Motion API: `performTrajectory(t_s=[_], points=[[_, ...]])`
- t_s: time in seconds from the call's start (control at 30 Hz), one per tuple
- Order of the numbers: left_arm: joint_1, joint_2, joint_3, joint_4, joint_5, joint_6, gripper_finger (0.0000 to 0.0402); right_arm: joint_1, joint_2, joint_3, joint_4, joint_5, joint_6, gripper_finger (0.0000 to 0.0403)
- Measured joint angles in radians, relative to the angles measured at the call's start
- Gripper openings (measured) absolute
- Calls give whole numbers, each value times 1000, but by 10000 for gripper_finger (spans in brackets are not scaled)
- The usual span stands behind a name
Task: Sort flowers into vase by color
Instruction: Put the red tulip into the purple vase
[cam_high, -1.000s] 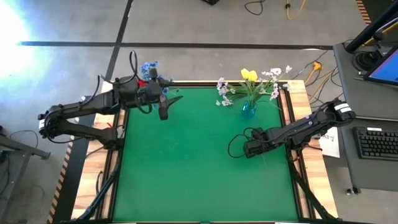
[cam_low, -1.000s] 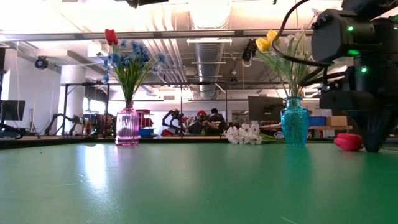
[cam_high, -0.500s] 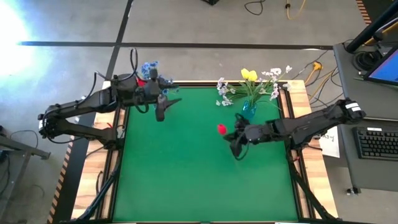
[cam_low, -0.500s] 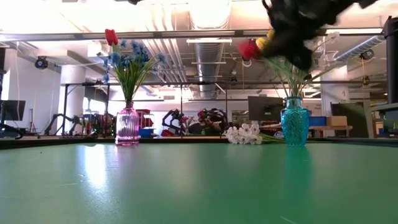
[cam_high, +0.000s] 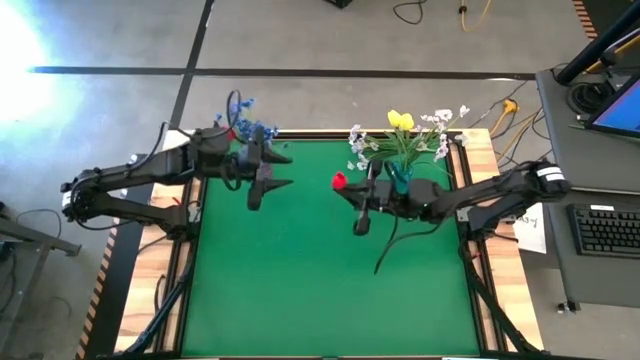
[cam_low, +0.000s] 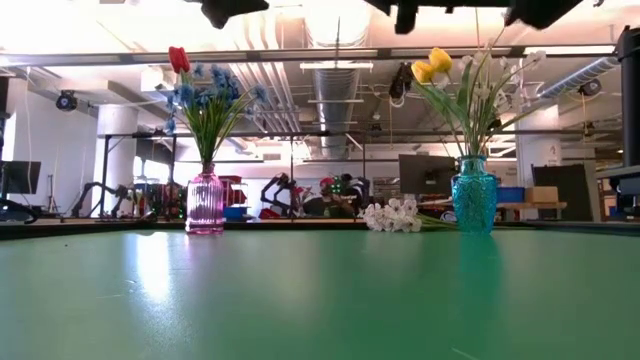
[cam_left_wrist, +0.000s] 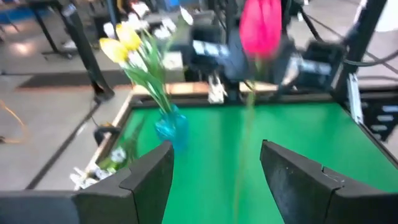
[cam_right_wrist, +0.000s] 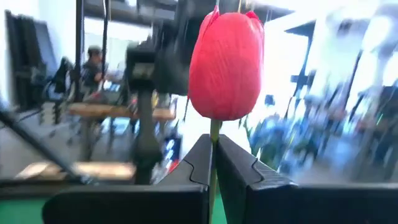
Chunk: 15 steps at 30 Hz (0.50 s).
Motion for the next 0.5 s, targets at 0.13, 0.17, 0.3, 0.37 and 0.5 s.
performTrajectory(t_s=[0.13,0.17,0.3,0.37,0.5], points=[[-21,-9,-2,-46,-5,-10,229,-28,57,5,205,-17,-99,9],[-22,-17,-1,-57,-6,-16,229,-36,71,14,231,-27,-111,9],[-23,-67,6,-110,-11,-31,229,-63,119,67,244,-45,-141,9],[-23,-95,7,-178,-39,-46,229,-73,141,101,246,-45,-157,9],[-25,-154,10,-327,-81,-136,229,-85,171,158,231,-45,-197,9]])
